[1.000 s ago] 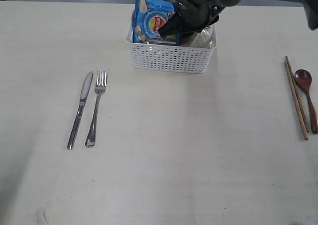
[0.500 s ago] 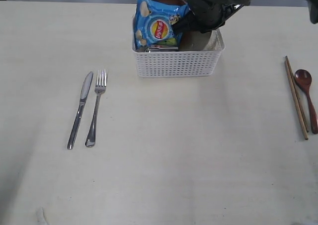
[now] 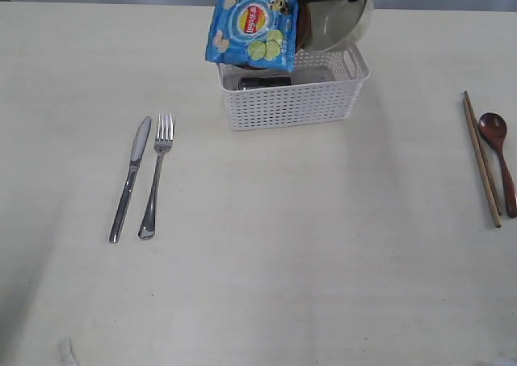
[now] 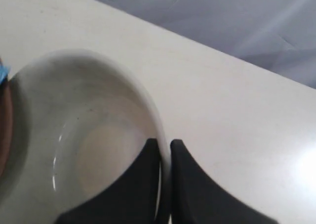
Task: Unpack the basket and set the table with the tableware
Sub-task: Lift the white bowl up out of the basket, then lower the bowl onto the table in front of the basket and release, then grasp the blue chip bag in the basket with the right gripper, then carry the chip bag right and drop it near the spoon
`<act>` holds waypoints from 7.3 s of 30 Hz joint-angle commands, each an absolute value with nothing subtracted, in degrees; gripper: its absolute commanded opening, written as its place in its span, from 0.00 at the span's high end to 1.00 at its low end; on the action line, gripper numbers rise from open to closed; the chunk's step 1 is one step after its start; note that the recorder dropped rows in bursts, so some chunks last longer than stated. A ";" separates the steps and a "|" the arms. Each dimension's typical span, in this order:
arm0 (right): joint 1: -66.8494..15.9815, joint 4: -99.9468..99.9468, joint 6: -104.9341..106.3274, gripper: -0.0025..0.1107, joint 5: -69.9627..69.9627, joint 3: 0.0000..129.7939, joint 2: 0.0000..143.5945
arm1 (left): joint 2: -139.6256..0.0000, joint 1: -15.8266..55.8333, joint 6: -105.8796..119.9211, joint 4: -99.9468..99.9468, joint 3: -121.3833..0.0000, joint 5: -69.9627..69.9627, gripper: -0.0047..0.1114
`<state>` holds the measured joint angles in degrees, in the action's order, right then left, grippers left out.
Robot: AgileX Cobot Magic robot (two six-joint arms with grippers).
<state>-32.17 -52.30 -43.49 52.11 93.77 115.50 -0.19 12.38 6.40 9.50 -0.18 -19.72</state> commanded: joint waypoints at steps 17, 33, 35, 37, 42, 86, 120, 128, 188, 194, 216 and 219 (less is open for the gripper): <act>-30.34 -54.78 -37.89 0.98 59.42 94.00 112.22 | 0.00 12.71 6.25 9.26 0.00 -19.62 0.96; -30.08 -43.17 -28.83 0.98 63.19 93.88 101.33 | 0.00 12.71 6.15 9.30 0.00 -19.62 0.96; -30.08 -35.43 -24.92 0.98 63.30 93.28 98.42 | 0.00 12.71 6.15 9.30 0.00 -19.62 0.96; -30.08 -28.61 -22.68 0.98 61.57 90.56 95.55 | 0.00 12.71 6.15 9.30 0.00 -19.62 0.96; -30.20 -14.41 -19.87 0.98 54.54 78.19 88.11 | 0.00 12.71 6.15 9.30 0.00 -19.62 0.96; -39.58 10.08 -12.14 0.98 17.80 48.09 102.19 | 0.00 12.71 6.26 9.30 0.00 -19.62 0.96; -14.32 33.49 11.28 0.52 24.59 67.75 100.14 | 0.00 12.71 6.33 9.30 0.00 -19.62 0.96; -9.15 67.89 35.00 0.48 33.53 69.25 104.41 | 0.00 12.71 6.18 9.41 0.00 -19.62 0.96; 19.22 65.72 44.70 0.98 28.67 62.90 97.75 | 0.00 12.71 6.19 9.41 0.00 -19.62 0.96; 19.22 65.64 44.70 0.98 28.16 62.90 102.53 | 0.00 12.71 6.19 9.41 0.00 -19.62 0.96; 18.93 61.40 45.27 0.57 25.69 63.23 94.19 | 0.00 12.71 6.32 9.41 0.00 -19.62 0.96; 14.95 61.73 45.40 0.57 25.80 63.23 91.55 | 0.00 12.71 6.21 9.41 0.00 -19.62 0.96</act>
